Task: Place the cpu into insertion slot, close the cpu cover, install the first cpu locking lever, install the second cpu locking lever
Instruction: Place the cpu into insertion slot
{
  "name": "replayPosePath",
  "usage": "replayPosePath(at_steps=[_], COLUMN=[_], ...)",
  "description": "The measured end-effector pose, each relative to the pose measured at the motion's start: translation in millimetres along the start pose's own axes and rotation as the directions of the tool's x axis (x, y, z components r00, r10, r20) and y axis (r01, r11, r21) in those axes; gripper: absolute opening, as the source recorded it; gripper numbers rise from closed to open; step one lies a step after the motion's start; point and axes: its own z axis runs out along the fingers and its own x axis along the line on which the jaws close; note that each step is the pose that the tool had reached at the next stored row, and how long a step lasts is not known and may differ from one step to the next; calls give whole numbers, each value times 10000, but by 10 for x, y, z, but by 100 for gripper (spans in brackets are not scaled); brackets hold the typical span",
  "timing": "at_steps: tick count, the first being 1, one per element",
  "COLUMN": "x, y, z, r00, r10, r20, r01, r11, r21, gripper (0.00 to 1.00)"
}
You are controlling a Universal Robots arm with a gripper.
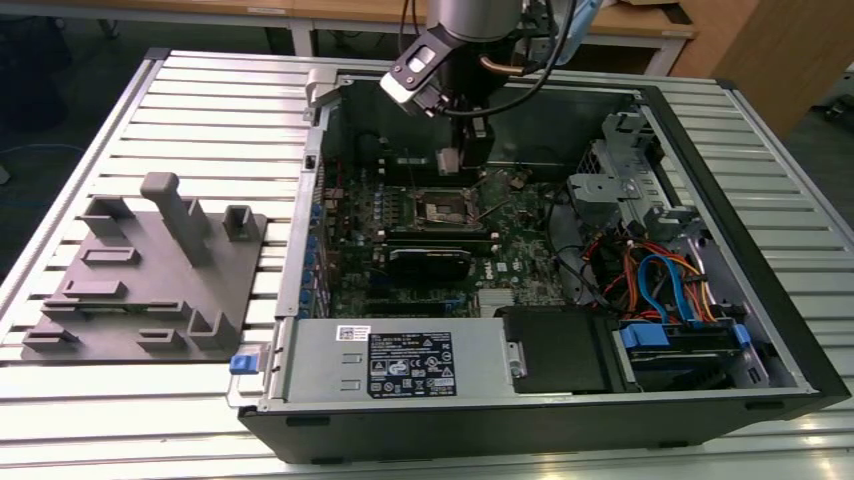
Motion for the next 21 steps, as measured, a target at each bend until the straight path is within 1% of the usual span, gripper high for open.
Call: replayPosePath(at_steps=[3,5,19,21], x=[-1,-1,-1,-1], y=[-2,-3,-3,-4], z=[35,45,50,66], r00=[10000,10000,10000,10000], r10=[0,0,0,0], r20=[-1,0,0,-3], r01=[0,0,0,0], r11=[10000,10000,10000,10000], r21=[0,0,0,-2], gripper=[54,54,54,54])
